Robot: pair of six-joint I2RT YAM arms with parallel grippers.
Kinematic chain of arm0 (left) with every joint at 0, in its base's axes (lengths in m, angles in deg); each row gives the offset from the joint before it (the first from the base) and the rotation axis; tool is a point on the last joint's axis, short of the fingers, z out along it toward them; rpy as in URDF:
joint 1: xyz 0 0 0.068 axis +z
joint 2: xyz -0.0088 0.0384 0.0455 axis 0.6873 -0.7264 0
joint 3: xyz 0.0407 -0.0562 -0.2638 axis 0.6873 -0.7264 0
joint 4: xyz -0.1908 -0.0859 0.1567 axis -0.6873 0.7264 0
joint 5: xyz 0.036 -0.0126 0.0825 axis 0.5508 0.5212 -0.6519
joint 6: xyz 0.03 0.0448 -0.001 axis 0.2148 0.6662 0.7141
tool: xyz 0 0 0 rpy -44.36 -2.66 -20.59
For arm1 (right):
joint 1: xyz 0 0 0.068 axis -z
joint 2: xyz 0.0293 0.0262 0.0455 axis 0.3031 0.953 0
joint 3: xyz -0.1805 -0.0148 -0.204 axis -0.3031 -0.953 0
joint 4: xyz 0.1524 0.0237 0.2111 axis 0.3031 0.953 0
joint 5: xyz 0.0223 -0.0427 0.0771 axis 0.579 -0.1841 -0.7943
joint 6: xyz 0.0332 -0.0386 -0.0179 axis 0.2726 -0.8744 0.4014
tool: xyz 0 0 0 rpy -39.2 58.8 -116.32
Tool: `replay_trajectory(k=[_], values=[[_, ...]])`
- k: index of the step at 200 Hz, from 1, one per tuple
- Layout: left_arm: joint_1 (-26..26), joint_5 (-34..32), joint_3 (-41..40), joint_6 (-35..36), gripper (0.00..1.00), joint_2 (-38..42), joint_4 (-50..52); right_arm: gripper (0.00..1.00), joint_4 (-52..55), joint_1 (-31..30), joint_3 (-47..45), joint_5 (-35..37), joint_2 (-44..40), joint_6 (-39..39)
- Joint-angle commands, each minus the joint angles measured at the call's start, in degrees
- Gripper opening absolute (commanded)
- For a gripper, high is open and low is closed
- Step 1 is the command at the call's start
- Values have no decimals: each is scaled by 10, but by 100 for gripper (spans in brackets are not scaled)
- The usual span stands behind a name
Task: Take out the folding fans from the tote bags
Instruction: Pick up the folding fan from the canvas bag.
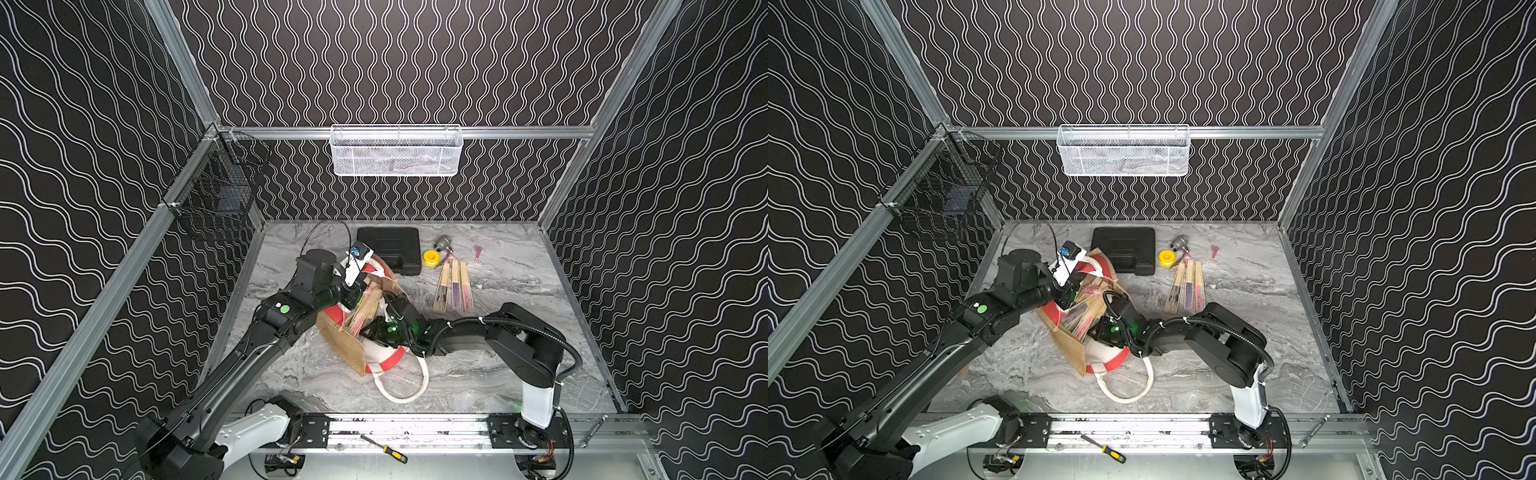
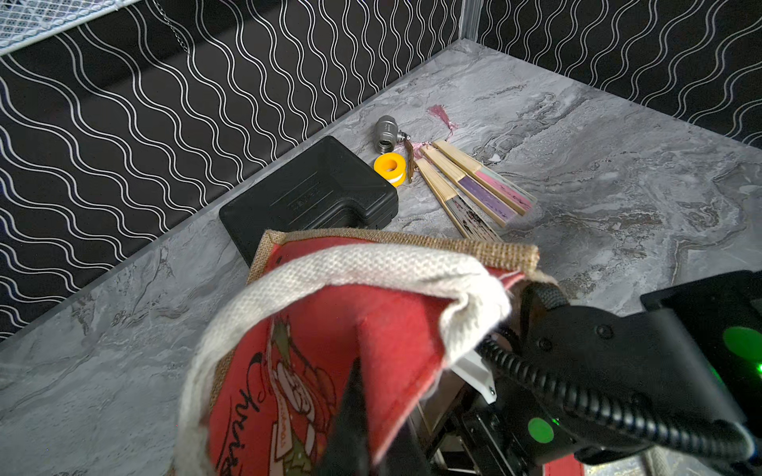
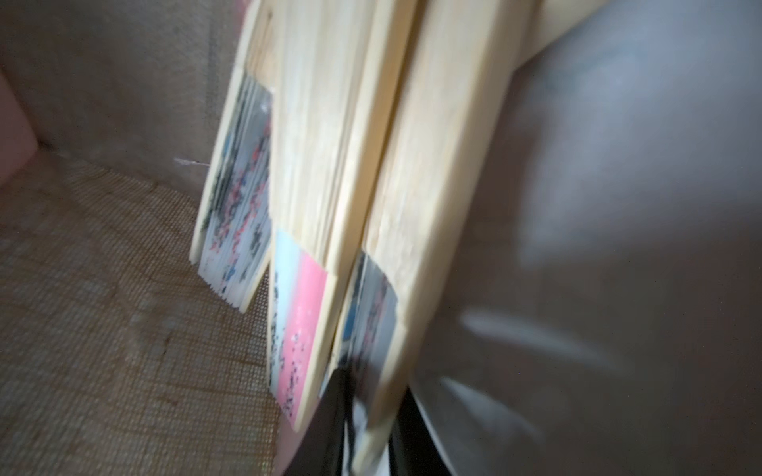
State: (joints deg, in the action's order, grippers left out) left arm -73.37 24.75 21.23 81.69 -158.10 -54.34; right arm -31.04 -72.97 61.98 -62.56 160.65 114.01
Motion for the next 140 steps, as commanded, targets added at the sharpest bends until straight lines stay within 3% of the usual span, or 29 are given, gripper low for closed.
replay_trajectory(k=[1,33,119,140], values=[[0,-7,-1,1,0,-2,-18,16,-8,8,-5,-15,-10,1],[-1,-10,-2,2,0,-3,-18,13,21,15,-15,-10,-50,-22],[-3,-14,-1,1,0,-1,-19,12,223,13,17,98,-130,-192],[-2,-15,0,1,0,-3,-17,12,239,12,16,93,-146,-228]])
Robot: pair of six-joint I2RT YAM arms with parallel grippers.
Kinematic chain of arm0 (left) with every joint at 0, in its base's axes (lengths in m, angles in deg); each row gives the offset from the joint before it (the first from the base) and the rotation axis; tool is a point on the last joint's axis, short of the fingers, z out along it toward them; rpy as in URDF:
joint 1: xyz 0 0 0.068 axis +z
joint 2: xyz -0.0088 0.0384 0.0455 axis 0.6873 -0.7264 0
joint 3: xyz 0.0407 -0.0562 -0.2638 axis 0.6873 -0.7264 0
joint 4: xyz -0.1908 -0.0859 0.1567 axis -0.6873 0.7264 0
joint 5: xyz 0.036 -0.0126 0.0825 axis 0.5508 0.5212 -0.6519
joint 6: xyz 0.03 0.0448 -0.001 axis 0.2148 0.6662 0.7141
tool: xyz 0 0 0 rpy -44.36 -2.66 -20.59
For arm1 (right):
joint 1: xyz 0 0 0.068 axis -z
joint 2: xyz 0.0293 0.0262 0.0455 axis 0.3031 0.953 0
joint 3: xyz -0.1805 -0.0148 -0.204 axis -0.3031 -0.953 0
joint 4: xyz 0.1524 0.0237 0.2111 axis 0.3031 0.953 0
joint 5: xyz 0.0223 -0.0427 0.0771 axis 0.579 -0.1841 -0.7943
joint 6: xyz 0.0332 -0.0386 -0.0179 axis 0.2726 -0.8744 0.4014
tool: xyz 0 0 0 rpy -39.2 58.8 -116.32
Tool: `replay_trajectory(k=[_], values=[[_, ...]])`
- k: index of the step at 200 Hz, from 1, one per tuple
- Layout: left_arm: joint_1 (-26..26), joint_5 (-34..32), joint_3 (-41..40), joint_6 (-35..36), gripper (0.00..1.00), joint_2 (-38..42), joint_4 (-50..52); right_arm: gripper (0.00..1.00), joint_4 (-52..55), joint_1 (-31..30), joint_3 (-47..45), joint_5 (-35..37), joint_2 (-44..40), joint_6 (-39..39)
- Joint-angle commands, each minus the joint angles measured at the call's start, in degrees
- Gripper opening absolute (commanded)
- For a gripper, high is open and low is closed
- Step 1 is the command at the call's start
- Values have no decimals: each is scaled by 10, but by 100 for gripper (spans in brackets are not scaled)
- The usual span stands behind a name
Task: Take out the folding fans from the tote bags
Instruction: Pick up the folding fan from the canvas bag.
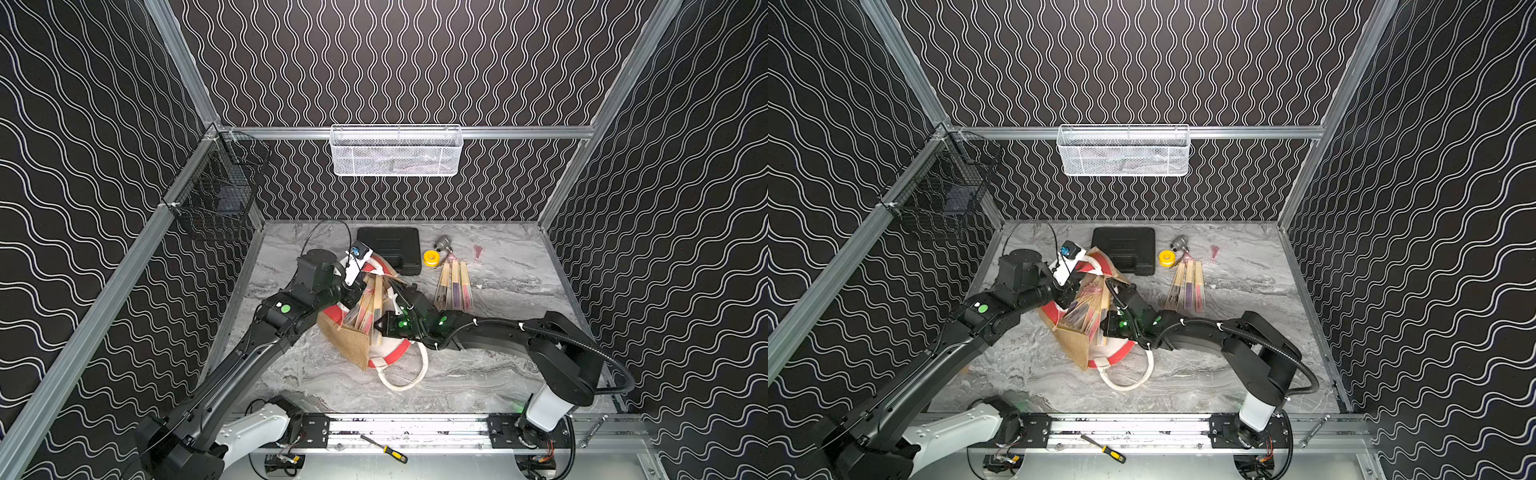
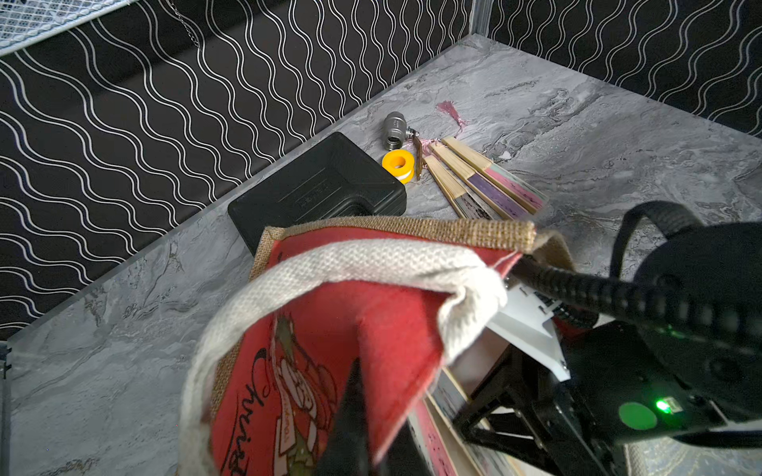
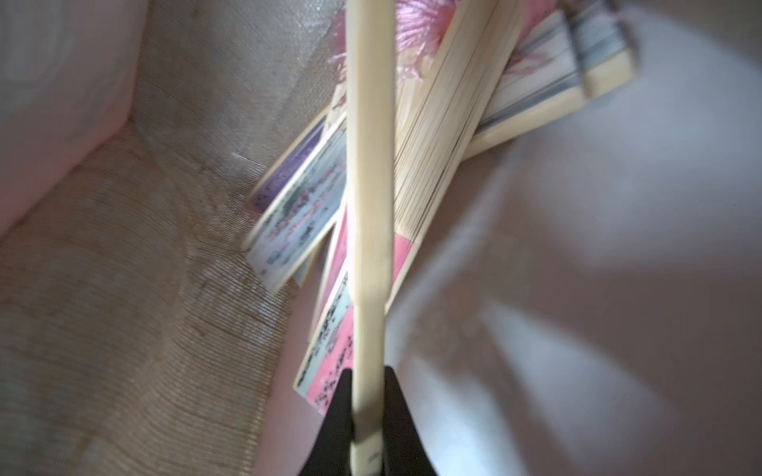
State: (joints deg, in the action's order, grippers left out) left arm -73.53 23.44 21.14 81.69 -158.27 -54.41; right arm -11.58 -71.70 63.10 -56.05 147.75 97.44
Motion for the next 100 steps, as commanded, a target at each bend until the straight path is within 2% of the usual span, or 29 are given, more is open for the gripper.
replay_trajectory(k=[1,100], values=[[-1,-2,1,1,0,-1,-16,12,45,0,5,27,-18,-64],[-2,-3,0,2,0,1,-17,12,155,-6,7,-28,-123,-211]])
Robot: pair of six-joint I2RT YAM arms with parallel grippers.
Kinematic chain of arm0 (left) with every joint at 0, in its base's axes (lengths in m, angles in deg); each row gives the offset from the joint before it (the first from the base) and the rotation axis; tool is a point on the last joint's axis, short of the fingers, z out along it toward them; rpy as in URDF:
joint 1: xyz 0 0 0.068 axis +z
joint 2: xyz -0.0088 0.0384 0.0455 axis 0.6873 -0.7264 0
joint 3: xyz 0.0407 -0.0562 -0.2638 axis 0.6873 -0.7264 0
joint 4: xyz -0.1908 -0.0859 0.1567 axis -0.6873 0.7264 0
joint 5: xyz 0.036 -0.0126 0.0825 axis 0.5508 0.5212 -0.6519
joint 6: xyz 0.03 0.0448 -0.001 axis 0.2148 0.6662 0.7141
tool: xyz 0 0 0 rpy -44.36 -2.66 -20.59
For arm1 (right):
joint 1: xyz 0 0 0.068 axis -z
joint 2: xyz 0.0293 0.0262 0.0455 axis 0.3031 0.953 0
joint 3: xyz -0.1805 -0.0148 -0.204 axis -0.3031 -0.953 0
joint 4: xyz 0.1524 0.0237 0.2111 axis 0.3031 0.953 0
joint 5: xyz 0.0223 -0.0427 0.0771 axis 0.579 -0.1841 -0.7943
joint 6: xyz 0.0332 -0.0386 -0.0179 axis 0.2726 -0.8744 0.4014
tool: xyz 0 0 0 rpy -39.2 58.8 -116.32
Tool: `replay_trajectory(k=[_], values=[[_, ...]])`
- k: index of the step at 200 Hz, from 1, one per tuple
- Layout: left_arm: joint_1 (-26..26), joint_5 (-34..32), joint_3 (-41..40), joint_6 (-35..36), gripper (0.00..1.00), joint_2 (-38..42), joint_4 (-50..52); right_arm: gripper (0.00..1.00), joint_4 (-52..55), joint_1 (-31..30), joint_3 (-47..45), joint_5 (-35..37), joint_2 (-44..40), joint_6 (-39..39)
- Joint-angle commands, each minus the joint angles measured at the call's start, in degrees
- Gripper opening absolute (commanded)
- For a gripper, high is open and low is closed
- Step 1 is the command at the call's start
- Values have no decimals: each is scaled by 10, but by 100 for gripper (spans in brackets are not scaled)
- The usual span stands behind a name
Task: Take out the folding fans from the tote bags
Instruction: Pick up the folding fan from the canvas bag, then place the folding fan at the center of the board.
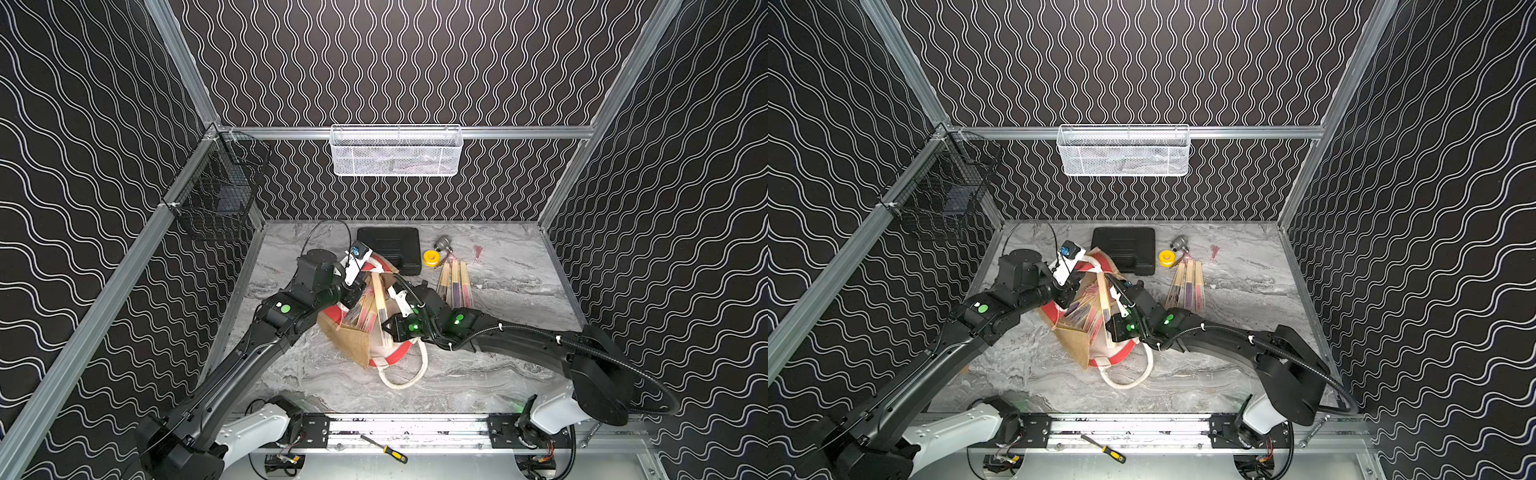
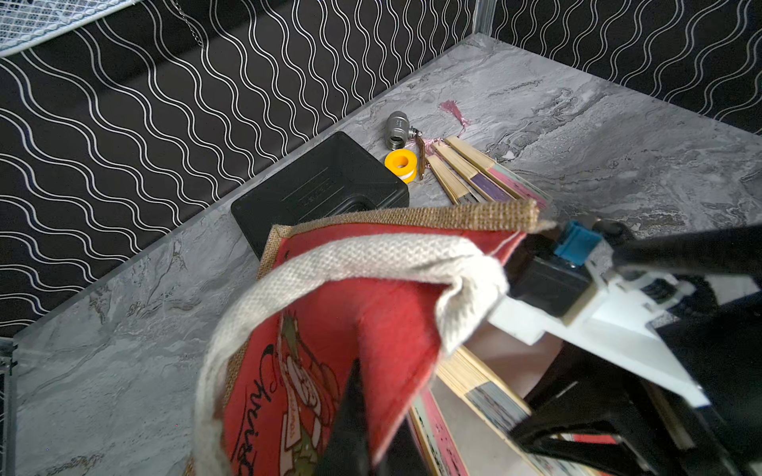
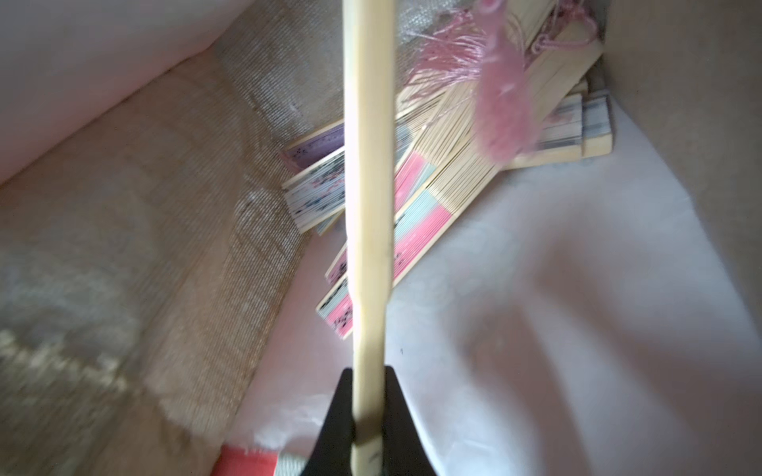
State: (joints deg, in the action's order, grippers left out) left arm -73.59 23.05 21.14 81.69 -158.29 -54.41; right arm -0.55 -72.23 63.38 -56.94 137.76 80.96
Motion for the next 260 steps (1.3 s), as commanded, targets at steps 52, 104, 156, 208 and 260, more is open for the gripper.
replay_trajectory(k=[52,104,156,208,260], values=[[-1,-3,2,1,0,2,-15,11,101,-6,-20,-29,-81,-101],[-1,-4,3,2,0,4,-15,11,129,-12,-54,-70,-148,-144],[-1,-6,0,3,0,9,-16,11,160,-22,-62,-97,-208,-158],[-1,-11,2,3,0,8,-16,11,220,-25,-53,-103,-291,-158],[-1,-9,4,1,0,5,-13,10,247,-24,-10,-57,-373,-160]])
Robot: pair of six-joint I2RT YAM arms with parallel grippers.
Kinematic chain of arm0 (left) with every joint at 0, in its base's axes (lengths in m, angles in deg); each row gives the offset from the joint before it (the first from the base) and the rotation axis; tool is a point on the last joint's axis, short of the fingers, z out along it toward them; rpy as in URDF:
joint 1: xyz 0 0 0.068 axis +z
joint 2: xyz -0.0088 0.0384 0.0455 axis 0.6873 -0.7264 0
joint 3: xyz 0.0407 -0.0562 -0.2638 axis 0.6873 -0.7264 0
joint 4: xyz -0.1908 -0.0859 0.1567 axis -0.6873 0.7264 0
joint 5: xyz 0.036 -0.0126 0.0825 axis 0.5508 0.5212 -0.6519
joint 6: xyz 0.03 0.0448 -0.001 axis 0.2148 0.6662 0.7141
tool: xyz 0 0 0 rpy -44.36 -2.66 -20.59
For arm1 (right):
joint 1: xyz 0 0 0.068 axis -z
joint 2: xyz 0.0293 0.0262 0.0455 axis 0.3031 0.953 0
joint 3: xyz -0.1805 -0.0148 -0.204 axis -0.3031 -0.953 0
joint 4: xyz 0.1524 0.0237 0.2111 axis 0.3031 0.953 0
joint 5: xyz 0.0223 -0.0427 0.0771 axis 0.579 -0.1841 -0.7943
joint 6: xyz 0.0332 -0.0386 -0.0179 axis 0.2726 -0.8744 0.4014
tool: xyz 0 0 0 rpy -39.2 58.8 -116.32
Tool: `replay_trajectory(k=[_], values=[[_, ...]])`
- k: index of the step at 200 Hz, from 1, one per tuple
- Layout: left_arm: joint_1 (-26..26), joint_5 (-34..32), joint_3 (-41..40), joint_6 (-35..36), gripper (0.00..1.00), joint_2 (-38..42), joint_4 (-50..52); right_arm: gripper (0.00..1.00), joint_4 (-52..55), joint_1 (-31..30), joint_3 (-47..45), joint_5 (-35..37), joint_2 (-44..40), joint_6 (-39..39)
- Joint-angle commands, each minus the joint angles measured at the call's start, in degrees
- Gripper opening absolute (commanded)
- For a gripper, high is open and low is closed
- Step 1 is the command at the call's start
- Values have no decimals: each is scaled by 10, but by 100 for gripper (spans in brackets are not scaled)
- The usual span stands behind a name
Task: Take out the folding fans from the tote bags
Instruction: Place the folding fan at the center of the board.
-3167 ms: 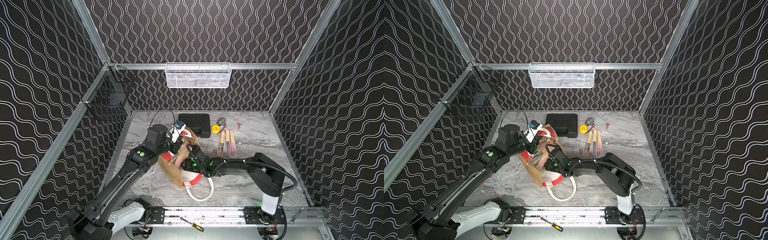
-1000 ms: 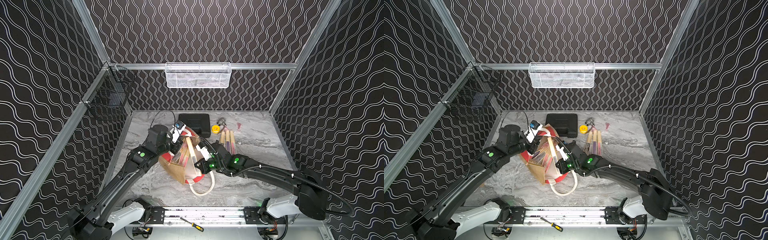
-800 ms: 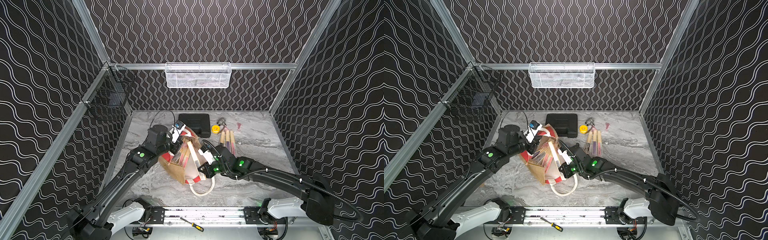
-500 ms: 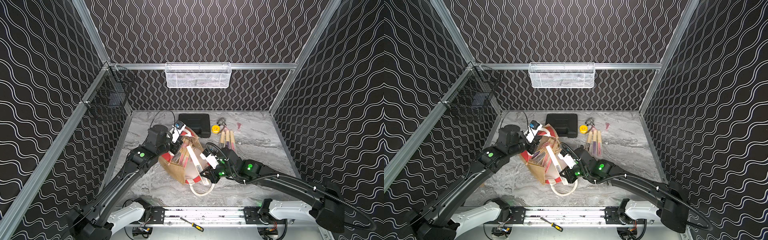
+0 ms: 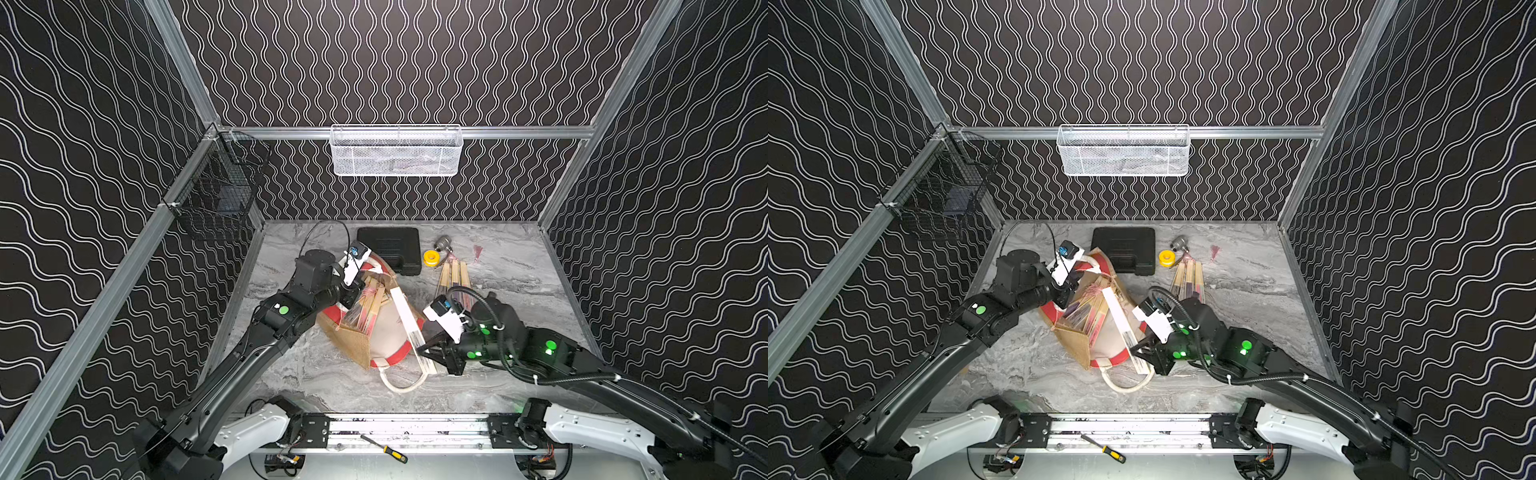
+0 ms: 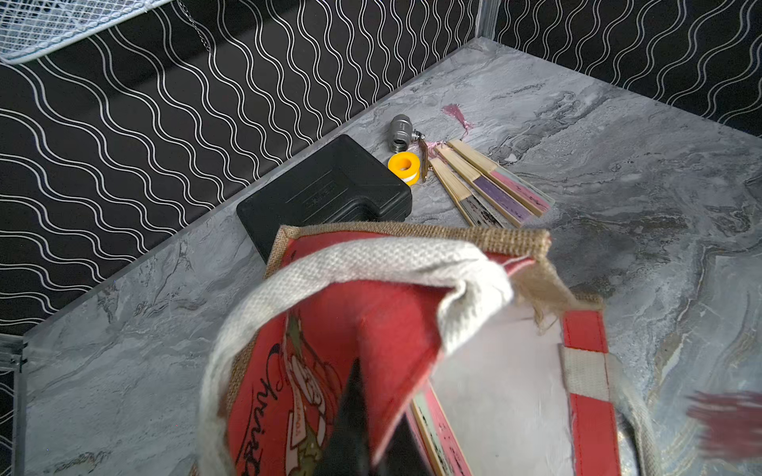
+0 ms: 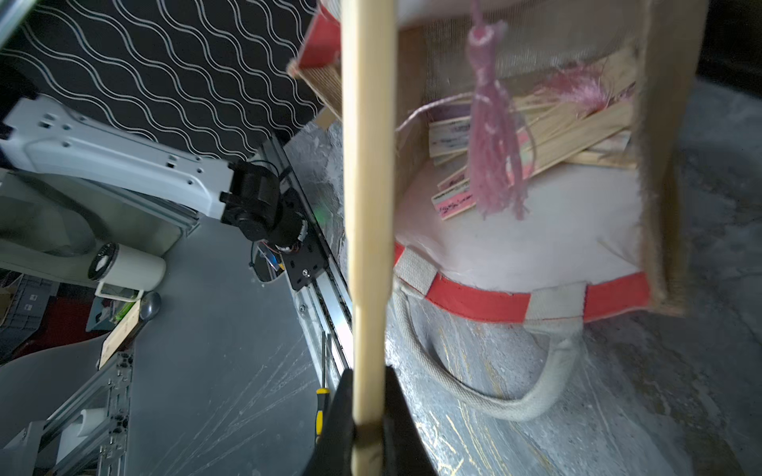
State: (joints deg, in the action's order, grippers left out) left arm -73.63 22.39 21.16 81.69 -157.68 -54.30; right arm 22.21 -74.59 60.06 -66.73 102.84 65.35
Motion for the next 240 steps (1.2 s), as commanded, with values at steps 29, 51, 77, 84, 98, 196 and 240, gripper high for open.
replay_trajectory(k=[29,51,77,84,98,196,240], values=[[0,-3,2,2,0,-1,-17,10,38,11,75,125,-37,-6],[-1,-3,3,2,0,-4,-14,10,61,43,114,168,-14,-14],[-1,-2,1,3,0,-2,-17,9,81,80,146,284,29,-12],[-1,-2,1,2,0,-2,-17,9,81,100,150,291,42,-11],[-1,0,2,3,0,-3,-15,9,90,155,167,277,77,-6],[-1,-1,-1,7,0,-1,-17,8,182,369,273,357,399,-17],[-1,-3,-4,8,0,-1,-19,7,199,425,315,341,502,-64]])
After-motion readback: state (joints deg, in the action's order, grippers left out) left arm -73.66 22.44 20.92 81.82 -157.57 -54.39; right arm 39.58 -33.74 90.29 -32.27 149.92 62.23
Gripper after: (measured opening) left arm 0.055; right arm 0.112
